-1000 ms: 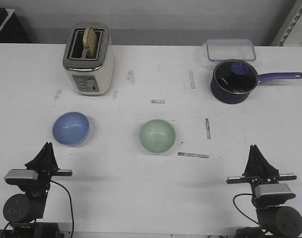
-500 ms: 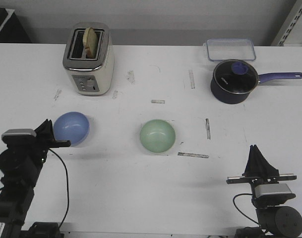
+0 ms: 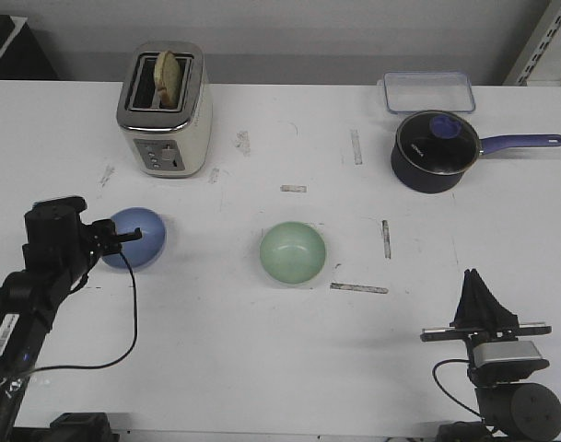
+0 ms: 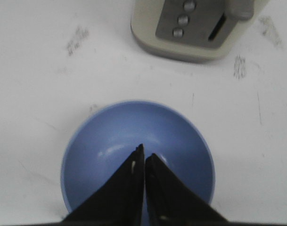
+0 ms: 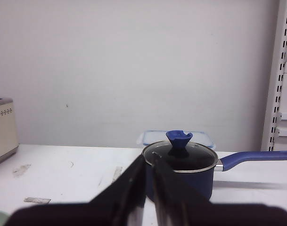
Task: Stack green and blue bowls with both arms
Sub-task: 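Reach the left gripper to the light blue bowl rim and grasp it, then lift the blue bowl with the left gripper over the green bowl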
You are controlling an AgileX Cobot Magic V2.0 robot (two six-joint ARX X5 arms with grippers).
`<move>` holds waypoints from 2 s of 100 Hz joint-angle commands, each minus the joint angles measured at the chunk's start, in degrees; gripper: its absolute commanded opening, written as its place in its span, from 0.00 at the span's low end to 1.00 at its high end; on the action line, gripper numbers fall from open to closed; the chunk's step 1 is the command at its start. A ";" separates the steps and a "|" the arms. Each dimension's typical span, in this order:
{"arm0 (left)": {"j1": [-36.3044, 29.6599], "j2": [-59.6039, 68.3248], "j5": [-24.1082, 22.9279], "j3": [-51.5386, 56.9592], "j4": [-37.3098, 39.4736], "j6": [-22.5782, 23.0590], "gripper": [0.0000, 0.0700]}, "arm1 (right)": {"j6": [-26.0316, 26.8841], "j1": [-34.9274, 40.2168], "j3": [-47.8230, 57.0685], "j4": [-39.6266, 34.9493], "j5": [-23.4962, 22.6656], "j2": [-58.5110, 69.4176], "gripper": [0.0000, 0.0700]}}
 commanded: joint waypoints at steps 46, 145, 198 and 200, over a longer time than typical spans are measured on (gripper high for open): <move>16.50 10.54 11.21 6.36 -5.35 -2.47 0.77 | -0.24 0.11 0.24 0.61 -0.02 -0.02 0.02; 11.80 26.27 11.19 6.36 -4.96 -0.96 0.17 | -0.24 0.11 0.24 0.59 -0.02 -0.02 0.02; 8.61 17.07 11.19 6.36 -6.82 -6.91 0.00 | -0.24 0.11 0.24 0.59 -0.02 -0.02 0.02; 7.96 16.72 11.19 6.36 -6.82 -7.23 0.00 | -0.24 0.11 0.24 0.61 -0.02 -0.02 0.02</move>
